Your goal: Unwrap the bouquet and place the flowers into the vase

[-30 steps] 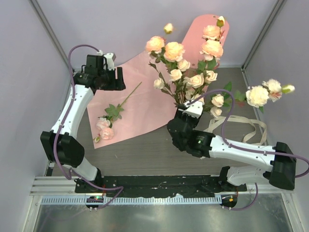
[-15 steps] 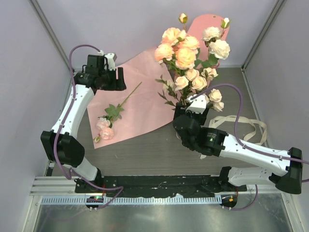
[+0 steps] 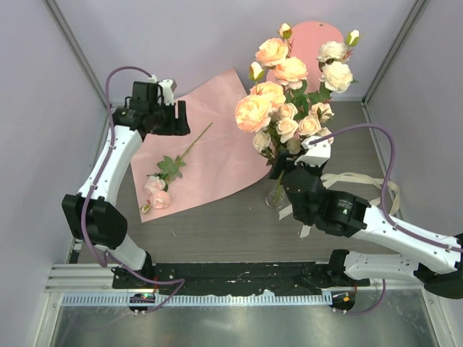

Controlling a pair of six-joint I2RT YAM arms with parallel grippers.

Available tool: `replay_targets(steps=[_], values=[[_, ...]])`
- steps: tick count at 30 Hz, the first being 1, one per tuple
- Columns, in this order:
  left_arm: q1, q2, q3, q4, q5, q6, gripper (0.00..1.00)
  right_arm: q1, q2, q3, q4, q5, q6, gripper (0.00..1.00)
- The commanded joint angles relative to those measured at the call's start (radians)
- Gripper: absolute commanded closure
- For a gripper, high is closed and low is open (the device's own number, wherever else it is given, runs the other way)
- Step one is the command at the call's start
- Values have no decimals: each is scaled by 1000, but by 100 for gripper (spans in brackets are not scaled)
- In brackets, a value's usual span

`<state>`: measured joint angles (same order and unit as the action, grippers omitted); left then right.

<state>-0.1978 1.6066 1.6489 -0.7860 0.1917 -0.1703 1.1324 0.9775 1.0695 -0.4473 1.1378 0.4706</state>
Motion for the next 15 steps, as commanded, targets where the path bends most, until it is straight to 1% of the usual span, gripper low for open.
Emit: replay_targets(steps=[1, 4, 5, 7, 8, 9, 10, 12, 15], values=[[-8, 3, 42, -2, -5, 18, 30, 6, -5, 43, -48, -42, -6, 25], [-8, 6, 45, -7, -3, 20, 30, 4, -7, 86, -147, -79, -6, 24], [-9, 6, 46, -7, -3, 17, 30, 4, -20, 101, -165, -94, -9, 23], [-8, 9, 48, -7, 0, 14, 30, 6, -43, 101, -166, -173, -41, 20], [-9, 10, 48, -9, 5, 14, 30, 7, -71, 96, -156, -205, -52, 13], [-8, 12, 49, -9, 5, 14, 30, 6, -89, 93, -140, -235, -62, 11], [-8, 13, 49, -7, 6, 15, 30, 6, -98, 89, -133, -300, -82, 11], [-9, 19, 52, -15, 6, 20, 30, 6, -126, 95, -137, -331, -82, 11], [-9, 44, 66, -41, 5, 34, 30, 6, -141, 127, -194, -358, -70, 11]])
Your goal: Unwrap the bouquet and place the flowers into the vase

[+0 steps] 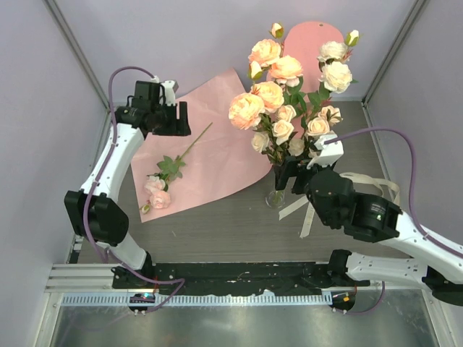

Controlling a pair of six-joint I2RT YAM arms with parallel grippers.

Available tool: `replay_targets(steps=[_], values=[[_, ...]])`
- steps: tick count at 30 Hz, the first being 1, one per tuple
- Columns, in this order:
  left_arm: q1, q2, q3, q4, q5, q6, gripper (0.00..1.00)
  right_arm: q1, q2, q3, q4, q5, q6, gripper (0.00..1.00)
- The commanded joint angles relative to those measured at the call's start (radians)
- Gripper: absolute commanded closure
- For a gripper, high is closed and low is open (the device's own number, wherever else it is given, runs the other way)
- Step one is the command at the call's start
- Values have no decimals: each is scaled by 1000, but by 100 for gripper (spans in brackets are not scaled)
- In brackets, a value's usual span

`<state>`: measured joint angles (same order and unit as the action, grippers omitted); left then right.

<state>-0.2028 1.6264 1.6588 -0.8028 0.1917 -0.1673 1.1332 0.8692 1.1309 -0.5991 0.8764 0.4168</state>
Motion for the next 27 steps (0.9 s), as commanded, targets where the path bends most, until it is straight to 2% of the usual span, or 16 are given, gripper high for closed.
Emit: replay_targets(steps=[1, 7, 11, 12, 13, 15, 18, 19, 20, 21, 24, 27], values=[[-3, 36, 62, -35, 6, 34, 30, 4, -35, 87, -85, -112, -16, 10], [-3, 128, 101, -96, 17, 63, 35, 5, -99, 124, -197, -183, -44, 10], [-3, 203, 116, -121, -29, 95, 45, 5, -180, 93, -200, -345, -119, 9], [0, 219, 124, -125, -40, 104, 46, 5, -194, 81, -197, -463, -151, 9], [3, 254, 128, -127, -52, 104, 46, 5, -206, 58, -197, -515, -168, 9], [12, 288, 145, -124, -58, 104, 45, 5, -223, 35, -200, -662, -196, 9], [19, 360, 179, -118, -86, 107, 37, 4, -208, -8, -189, -799, -203, 9], [19, 400, 188, -115, -103, 110, 32, 5, -202, -35, -179, -830, -204, 9], [20, 418, 215, -108, -110, 112, 32, 5, -196, -51, -166, -855, -204, 9], [22, 440, 235, -110, -116, 112, 33, 5, -191, -83, -127, -910, -205, 9], [22, 521, 315, -108, -120, 112, 39, 5, -177, -135, -52, -945, -199, 9], [28, 599, 370, -104, -127, 114, 50, 4, -159, -160, -10, -961, -202, 10]])
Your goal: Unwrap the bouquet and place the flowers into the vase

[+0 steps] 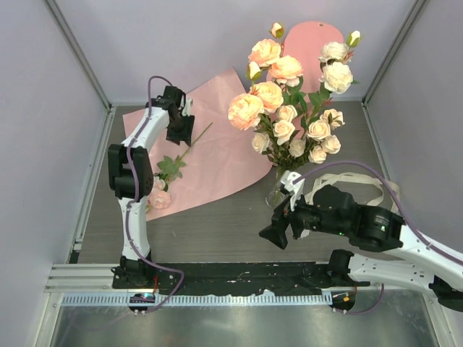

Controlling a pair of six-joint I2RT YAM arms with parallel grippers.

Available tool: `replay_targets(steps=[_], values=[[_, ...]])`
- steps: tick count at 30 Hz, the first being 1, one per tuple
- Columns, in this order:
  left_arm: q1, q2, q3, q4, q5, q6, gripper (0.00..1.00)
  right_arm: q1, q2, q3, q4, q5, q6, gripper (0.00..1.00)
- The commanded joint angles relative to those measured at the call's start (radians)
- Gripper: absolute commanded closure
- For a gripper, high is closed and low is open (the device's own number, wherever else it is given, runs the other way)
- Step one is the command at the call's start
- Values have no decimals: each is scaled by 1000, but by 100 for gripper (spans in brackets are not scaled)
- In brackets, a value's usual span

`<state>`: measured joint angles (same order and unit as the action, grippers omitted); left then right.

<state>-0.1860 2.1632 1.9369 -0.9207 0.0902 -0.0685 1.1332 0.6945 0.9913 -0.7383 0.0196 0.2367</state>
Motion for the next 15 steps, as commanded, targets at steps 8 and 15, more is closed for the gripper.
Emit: replay_targets(steps=[8, 15], values=[[19, 190, 122, 3, 8, 13, 48, 5, 43, -102, 220, -121, -46, 10], [14, 239, 114, 8, -21, 7, 82, 14, 128, -118, 277, -74, -42, 18]])
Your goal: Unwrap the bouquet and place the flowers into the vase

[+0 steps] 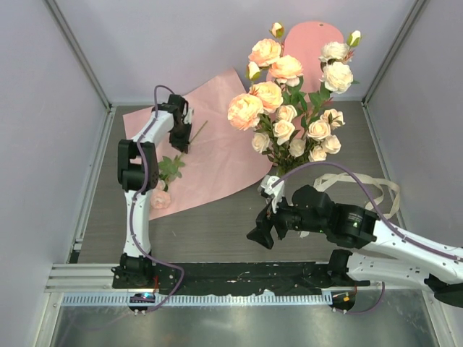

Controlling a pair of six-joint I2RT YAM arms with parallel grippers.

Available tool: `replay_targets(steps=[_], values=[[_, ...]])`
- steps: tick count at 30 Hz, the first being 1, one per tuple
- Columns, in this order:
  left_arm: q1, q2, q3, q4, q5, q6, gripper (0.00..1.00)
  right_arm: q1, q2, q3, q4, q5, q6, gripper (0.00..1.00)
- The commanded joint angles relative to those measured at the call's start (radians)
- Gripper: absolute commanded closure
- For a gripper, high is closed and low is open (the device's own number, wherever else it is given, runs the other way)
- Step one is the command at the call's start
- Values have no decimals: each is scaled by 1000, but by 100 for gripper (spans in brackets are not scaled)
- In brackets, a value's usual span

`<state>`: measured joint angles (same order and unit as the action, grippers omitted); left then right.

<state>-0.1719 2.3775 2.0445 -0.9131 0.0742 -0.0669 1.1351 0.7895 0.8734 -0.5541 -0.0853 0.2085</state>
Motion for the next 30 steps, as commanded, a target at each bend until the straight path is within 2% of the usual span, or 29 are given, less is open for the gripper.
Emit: replay_targets(steps=[1, 3, 7, 9, 13, 15, 19, 20, 21, 22, 24, 25, 26, 30], values=[[-1, 28, 6, -6, -19, 10, 86, 17, 37, -1, 101, 56, -14, 19], [-14, 26, 25, -24, -24, 13, 99, 34, 53, 1, 134, 141, -21, 20], [-40, -44, 23, -50, -48, 13, 100, 101, 79, 7, 189, 223, -93, 20], [-41, -110, 22, -69, -40, 9, 100, 187, 88, -17, 250, 281, -151, 17], [-48, -271, -77, -76, 34, 12, 100, 316, 114, -91, 403, 404, -360, 11], [-54, -365, -122, -72, 112, 22, 100, 369, 137, -143, 535, 430, -531, 7], [-109, -471, -199, -85, 154, 53, 100, 403, 290, -188, 770, 458, -852, 3], [-126, -483, -204, -90, 150, 59, 100, 404, 324, -226, 912, 482, -1032, 2], [-152, -495, -208, -102, 142, 62, 100, 400, 364, -250, 1003, 504, -1132, 2], [-164, -497, -202, -110, 139, 88, 100, 384, 423, -270, 1198, 522, -1255, 1], [-182, -509, -190, -124, 137, 87, 100, 342, 623, -310, 1443, 556, -1506, 1], [-184, -515, -188, -125, 154, 85, 100, 292, 690, -310, 1632, 544, -1568, 0], [-186, -523, -190, -122, 160, 84, 100, 267, 802, -265, 1651, 541, -1609, 2], [-202, -561, -216, -107, 174, 85, 100, 180, 938, -159, 1712, 451, -1675, 7]])
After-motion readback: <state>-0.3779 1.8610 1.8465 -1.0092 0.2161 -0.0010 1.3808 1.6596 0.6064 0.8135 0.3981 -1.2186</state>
